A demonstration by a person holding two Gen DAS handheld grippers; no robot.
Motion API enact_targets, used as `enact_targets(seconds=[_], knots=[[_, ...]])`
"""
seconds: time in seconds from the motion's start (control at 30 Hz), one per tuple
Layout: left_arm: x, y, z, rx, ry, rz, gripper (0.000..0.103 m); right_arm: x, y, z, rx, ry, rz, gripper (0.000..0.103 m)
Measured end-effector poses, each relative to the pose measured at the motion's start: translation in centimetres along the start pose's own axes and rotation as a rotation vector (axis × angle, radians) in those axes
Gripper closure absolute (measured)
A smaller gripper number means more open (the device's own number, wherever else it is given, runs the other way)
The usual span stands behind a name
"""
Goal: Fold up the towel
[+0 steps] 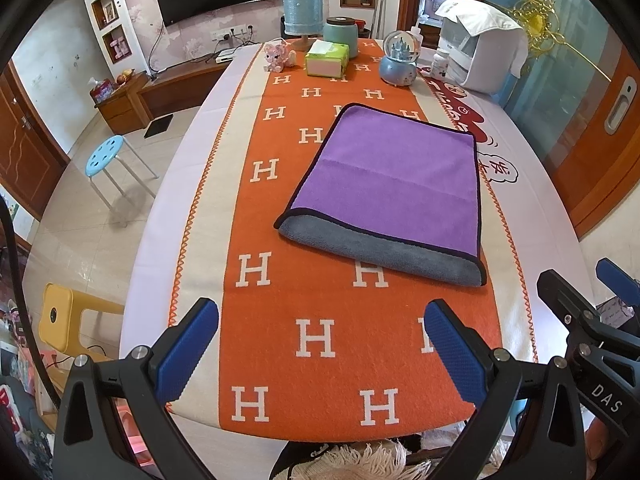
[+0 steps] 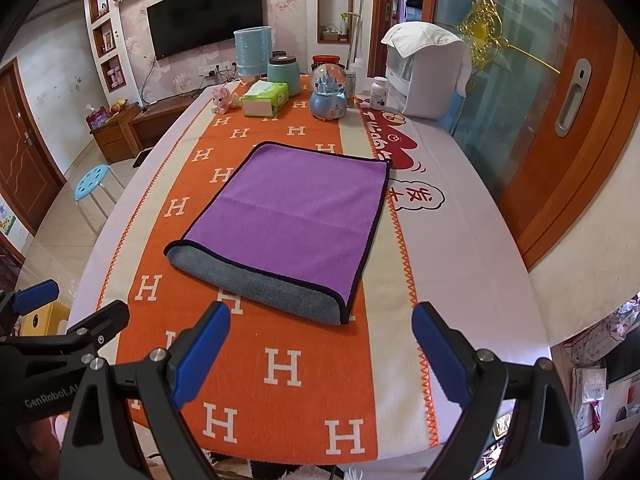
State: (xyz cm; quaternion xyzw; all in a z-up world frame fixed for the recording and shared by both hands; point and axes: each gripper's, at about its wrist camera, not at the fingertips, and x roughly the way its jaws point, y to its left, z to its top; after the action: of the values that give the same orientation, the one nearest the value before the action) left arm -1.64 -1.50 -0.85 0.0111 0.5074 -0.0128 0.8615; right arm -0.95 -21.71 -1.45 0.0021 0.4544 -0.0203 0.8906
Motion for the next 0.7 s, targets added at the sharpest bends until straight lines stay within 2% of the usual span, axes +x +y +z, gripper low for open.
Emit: enact_targets(seconds=[0.27, 0.37, 0.57, 0.7], knots=[[0.8, 1.0, 0.9, 0.001, 0.006, -0.012, 0.001, 0.5, -0.1, -0.5, 0.006, 0.017, -0.001, 0.01], [1.7, 1.5, 1.8, 0.037, 0.006, -0.017, 0.001, 1.3, -0.3, -0.3, 0.013, 0.03, -0.002, 0.011], [4.7, 2.3, 3.6, 0.151, -0.031, 0.062, 0.001, 3.8, -1.5, 0.1, 0.049, 0.067, 0.014, 0.019], [7.8, 3.2, 5.0, 0.201, 0.003, 0.038, 0.003, 6.5, -1.9, -0.1, 0.031, 0.103, 0.057, 0.028]])
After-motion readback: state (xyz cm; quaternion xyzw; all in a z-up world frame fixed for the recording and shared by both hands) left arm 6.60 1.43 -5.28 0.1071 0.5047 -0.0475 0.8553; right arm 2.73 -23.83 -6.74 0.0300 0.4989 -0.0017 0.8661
